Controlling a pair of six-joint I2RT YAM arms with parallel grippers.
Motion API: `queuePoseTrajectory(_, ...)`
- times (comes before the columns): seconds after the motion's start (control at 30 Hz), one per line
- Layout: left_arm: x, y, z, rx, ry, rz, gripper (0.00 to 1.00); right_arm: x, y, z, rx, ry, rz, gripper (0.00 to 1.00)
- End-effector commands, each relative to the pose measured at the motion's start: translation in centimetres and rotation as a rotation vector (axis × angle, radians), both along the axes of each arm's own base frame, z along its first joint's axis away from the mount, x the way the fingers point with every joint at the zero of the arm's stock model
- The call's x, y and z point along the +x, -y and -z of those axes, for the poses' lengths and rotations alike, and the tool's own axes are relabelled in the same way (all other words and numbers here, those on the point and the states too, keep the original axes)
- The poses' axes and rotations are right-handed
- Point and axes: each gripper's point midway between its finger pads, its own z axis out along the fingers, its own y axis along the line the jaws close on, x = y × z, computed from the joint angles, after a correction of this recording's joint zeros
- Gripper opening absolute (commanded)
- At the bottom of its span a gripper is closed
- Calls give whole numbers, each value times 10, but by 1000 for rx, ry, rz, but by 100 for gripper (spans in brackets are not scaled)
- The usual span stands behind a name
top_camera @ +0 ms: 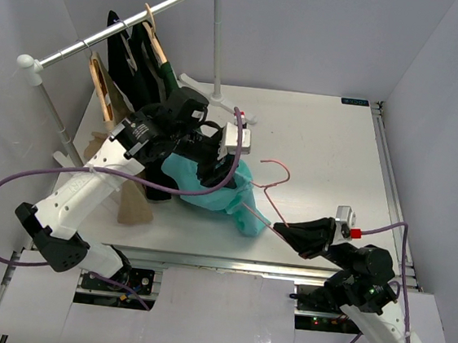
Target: Place the t-shirt on the hanger
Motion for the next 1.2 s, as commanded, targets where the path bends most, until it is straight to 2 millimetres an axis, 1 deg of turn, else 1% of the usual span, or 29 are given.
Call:
queuePoseTrajectory(0.0, -40, 6, 4, -34, -87, 194, 48, -18, 14, -44, 88, 145, -1, 8)
queuePoseTrajectory(0.07, -52, 9, -2, -60, -127, 245, 23, -14, 13, -45, 86, 143, 14, 8)
queuePoseTrajectory(0.13, -58, 11, -8, -89, -146, 270, 11, -7, 11, -45, 72, 133, 33, 8)
queuePoseTrajectory(0.17, -62, 12, -14, -111, -150, 292, 5, 0, 9, -42, 55, 110, 48, 8)
queuePoseTrajectory(0.2, -65, 13, -18, -128, -152, 307, 3, 3, 8, -42, 44, 105, 57, 8)
queuePoseTrajectory(0.23, -66, 14, -21, -138, -154, 312, 6, 4, 7, -43, 36, 111, 58, 8)
queuePoseTrajectory(0.3, -67, 15, -23, -147, -171, 309, 21, 5, 4, -42, 16, 116, 49, 8)
queuePoseTrajectory(0.33, -67, 15, -22, -147, -179, 310, 26, 5, 4, -44, 12, 127, 50, 8)
queuePoseTrajectory(0.4, -68, 16, -20, -142, -198, 313, 34, 6, 2, -45, -2, 133, 47, 8)
queuePoseTrajectory(0.43, -69, 16, -19, -141, -204, 315, 36, 5, 2, -47, -1, 137, 48, 8)
queuePoseTrajectory(0.5, -71, 16, -14, -137, -225, 323, 38, 6, 2, -50, -2, 138, 46, 8)
queuePoseTrajectory(0.57, -72, 17, -10, -128, -239, 324, 34, 6, 1, -52, -4, 137, 44, 8)
queuePoseTrajectory(0.63, -72, 16, -7, -121, -246, 324, 34, 6, 0, -52, -9, 137, 43, 8)
queuePoseTrajectory(0.9, -73, 21, -14, -157, -244, 356, 41, 17, -5, -42, -64, 87, 55, 8)
queuePoseTrajectory(0.93, -73, 22, -13, -159, -243, 359, 40, 18, -6, -42, -70, 82, 55, 8)
queuePoseTrajectory(0.97, -73, 22, -13, -161, -244, 365, 34, 19, -7, -41, -75, 76, 57, 8)
queuePoseTrajectory(1.0, -73, 23, -12, -164, -249, 373, 27, 20, -7, -40, -82, 69, 59, 8)
queuePoseTrajectory(1.07, -76, 23, -11, -170, -255, 393, 8, 22, -8, -39, -85, 65, 62, 8)
queuePoseTrajectory(1.1, -78, 23, -10, -172, -258, 400, 0, 23, -8, -38, -86, 61, 66, 8)
queuePoseTrajectory(1.17, -80, 21, -8, -172, -270, 407, 0, 29, -8, -37, -93, 47, 91, 8)
